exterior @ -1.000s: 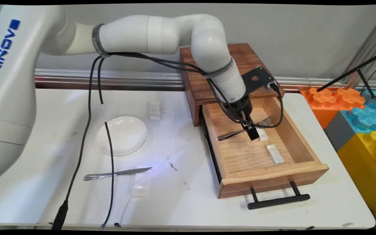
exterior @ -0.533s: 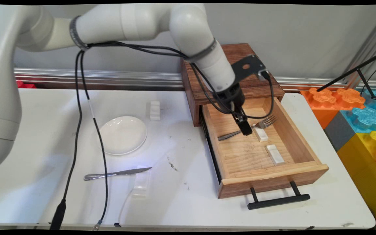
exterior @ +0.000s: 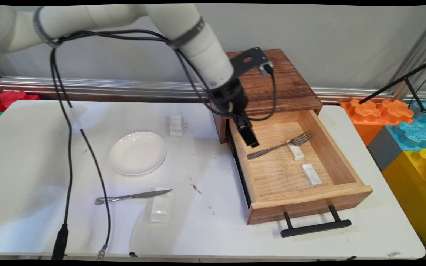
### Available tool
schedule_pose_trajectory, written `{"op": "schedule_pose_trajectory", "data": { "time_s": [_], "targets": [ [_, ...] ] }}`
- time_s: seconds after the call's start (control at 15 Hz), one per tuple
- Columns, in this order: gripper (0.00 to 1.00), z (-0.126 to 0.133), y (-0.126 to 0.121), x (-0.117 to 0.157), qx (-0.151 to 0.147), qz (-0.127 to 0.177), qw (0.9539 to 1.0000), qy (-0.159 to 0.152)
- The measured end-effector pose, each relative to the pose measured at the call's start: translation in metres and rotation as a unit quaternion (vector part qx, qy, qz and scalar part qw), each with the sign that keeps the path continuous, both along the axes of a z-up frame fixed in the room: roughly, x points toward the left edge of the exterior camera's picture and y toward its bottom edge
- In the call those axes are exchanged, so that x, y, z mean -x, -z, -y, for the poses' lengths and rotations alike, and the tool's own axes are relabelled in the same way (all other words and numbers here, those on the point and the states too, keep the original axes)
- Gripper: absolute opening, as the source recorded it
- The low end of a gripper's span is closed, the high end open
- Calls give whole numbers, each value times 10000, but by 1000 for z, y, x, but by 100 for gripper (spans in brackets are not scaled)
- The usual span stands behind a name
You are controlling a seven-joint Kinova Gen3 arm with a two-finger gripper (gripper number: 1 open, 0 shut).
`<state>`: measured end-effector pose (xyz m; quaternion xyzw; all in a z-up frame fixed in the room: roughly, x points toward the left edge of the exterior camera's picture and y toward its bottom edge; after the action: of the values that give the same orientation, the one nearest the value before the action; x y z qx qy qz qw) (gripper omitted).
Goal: Pick up the knife from the right of the white plate
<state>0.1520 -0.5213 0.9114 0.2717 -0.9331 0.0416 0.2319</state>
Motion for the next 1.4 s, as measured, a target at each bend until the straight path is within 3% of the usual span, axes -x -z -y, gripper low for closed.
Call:
{"op": "schedule_pose_trajectory", "data": {
  "time_s": [0.67, 1.4],
  "targets": [
    [100, -53, -18, -81, -475, 164, 9987, -3],
    [100, -113, -2, -158, -862, 521, 9949, 0]
  ]
}}
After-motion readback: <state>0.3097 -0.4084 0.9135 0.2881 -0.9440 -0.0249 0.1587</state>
